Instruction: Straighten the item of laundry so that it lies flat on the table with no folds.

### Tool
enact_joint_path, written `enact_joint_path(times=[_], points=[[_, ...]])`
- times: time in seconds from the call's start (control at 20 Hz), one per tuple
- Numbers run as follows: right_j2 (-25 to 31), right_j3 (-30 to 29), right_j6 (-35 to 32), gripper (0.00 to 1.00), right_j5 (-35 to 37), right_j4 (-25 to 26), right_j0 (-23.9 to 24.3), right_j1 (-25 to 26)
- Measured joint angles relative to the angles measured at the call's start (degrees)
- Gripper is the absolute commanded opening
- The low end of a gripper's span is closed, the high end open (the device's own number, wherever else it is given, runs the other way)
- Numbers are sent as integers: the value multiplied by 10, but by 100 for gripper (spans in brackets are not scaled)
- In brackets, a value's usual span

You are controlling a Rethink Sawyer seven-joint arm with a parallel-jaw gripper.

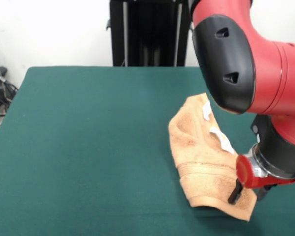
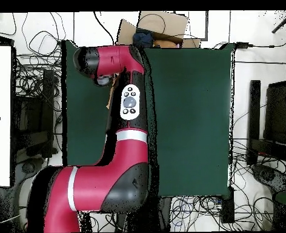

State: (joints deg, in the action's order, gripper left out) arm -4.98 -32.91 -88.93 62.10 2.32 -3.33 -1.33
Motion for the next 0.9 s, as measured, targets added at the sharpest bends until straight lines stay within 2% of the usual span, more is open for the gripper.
enact_joint_path(times=[0.9], points=[[-21,6,-20,100,-8,3,-1,26]])
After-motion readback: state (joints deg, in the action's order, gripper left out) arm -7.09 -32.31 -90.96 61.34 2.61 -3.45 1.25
